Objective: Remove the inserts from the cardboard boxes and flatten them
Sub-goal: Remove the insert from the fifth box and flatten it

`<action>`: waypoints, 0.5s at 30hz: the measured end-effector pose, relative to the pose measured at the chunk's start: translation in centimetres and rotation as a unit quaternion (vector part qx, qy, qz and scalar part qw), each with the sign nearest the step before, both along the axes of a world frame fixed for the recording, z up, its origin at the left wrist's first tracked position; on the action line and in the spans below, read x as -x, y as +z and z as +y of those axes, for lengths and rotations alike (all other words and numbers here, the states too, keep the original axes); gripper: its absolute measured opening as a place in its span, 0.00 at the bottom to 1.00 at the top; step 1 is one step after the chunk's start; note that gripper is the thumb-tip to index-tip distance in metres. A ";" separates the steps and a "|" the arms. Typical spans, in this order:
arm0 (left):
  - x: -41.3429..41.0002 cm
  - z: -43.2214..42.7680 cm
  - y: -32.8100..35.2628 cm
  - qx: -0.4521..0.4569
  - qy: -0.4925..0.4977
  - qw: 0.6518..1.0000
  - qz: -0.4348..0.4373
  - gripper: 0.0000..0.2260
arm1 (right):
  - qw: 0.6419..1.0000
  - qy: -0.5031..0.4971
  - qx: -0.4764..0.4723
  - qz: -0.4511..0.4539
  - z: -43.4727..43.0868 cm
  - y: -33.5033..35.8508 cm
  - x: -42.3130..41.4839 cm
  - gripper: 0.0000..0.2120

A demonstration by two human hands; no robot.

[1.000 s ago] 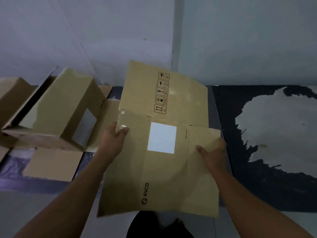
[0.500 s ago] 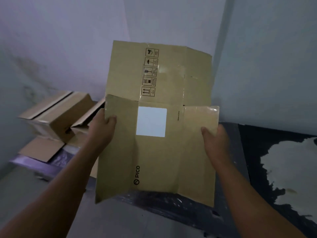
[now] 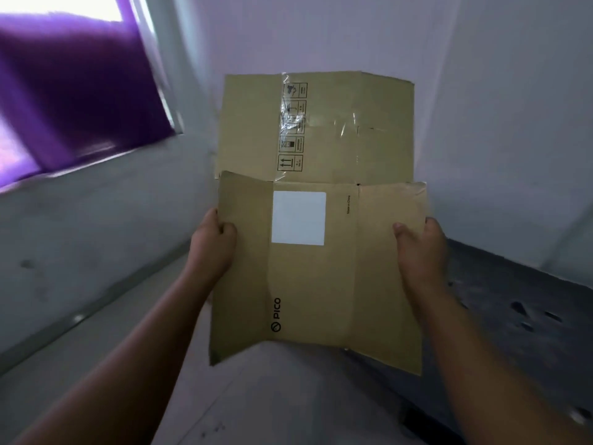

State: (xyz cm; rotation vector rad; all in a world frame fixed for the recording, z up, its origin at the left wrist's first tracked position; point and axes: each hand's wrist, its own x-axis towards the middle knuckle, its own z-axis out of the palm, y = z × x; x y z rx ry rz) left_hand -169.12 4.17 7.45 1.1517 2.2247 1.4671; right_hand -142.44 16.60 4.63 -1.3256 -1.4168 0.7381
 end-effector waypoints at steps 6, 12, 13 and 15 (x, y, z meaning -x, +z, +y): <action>11.6 -3.7 -1.2 -0.031 0.078 0.996 -0.035 0.06 | 0.998 0.059 -0.011 -0.011 -0.9 -0.3 13.6 0.14; 24.0 -3.1 -3.6 -0.030 0.136 0.990 -0.039 0.04 | 0.992 0.125 -0.004 -0.001 1.8 -3.0 27.5 0.13; 26.2 -2.5 -4.0 -0.026 0.143 0.989 -0.038 0.05 | 0.991 0.133 0.000 -0.001 2.7 -3.6 30.0 0.13; 31.0 -1.0 -4.8 -0.019 0.155 0.987 -0.037 0.05 | 0.990 0.140 0.005 -0.001 4.7 -4.9 35.2 0.11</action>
